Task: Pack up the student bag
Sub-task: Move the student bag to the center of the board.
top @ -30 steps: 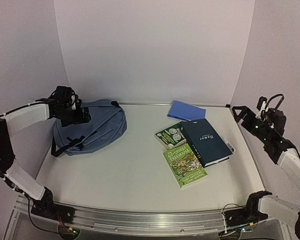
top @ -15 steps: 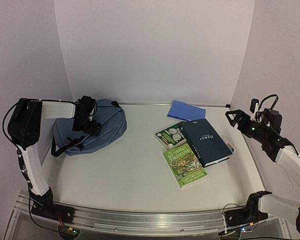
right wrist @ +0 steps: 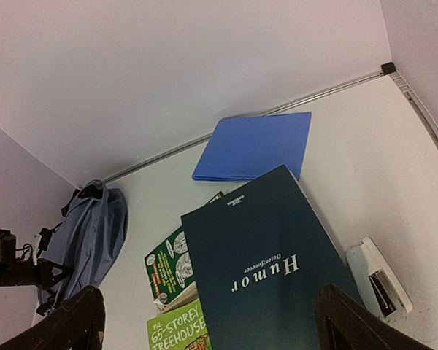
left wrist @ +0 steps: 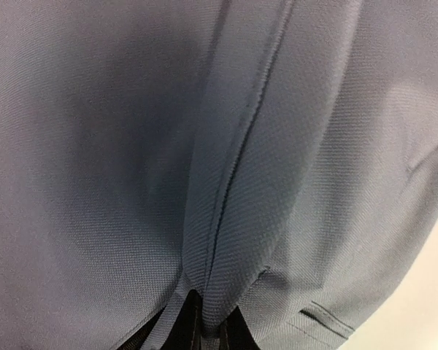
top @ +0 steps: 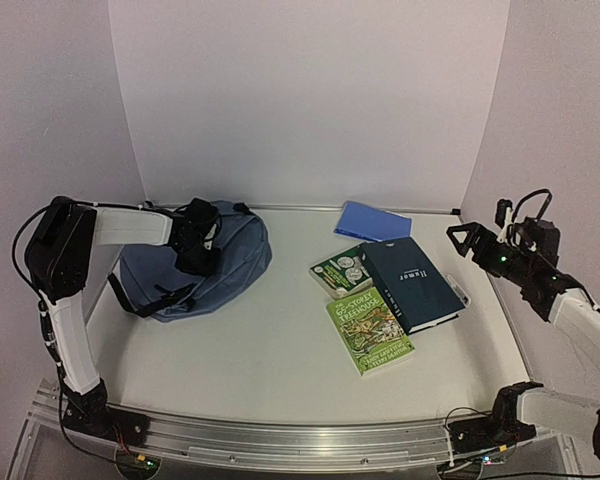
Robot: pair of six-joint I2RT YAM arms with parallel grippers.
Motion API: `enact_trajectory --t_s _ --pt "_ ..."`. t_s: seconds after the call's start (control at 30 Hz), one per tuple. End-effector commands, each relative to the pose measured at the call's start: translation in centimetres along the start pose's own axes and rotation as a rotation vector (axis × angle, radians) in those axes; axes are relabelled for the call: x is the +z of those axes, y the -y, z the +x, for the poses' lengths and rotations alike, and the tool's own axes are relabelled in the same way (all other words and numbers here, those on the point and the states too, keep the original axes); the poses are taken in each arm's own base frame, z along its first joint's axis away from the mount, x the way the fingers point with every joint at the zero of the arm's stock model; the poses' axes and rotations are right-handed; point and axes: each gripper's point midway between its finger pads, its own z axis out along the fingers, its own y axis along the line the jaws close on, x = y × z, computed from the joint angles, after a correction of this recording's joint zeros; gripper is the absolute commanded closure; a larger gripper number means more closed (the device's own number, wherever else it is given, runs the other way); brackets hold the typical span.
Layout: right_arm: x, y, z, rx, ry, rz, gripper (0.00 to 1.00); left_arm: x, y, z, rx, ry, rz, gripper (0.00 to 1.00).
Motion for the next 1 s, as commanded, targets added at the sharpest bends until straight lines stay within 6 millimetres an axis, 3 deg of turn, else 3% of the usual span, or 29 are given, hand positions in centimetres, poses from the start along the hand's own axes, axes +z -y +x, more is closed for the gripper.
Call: enact_trajectory --t_s 0.0,0.13,0.2,0.33,0.47,0.57,0.67,0.83,0.97 --pt "0.2 -0.9 -0.6 -0.032 -0.002 -0.031 0.02 -4.3 10.7 0.4 -0.092 -0.016 0.311 0.98" --pt "1.2 -1.6 0.8 -0.038 -0.049 -0.035 0.02 -5.7 16.2 0.8 -0.178 -0.056 0.506 0.96" --pt "1.8 -2.1 1.5 -0.045 -0.068 -0.030 0.02 -6.1 17.8 0.8 -0.197 -0.060 0.564 0.95" --pt "2.9 -4.1 3.2 -0.058 -0.115 -0.043 0.02 -6.6 18.2 0.4 -0.211 -0.038 0.586 0.89" --pt "3.9 -6.6 5.1 -0.044 -0.167 -0.077 0.02 -8.7 17.5 0.1 -0.205 0.003 0.591 0.61" --pt "4.4 -8.9 7.0 -0.024 -0.216 -0.111 0.05 -10.8 15.9 0.1 -0.198 0.048 0.560 0.36" --pt "5.0 -11.2 8.8 0.005 -0.256 -0.140 0.09 -12.0 12.9 0.4 -0.211 0.088 0.489 0.20" --pt "5.6 -16.9 12.4 0.039 -0.325 -0.247 0.15 -11.8 5.7 2.0 -0.376 0.071 0.443 0.12" --pt "6.9 -20.8 16.3 0.063 -0.394 -0.281 0.26 -9.9 0.6 4.4 -0.483 0.021 0.397 0.08"
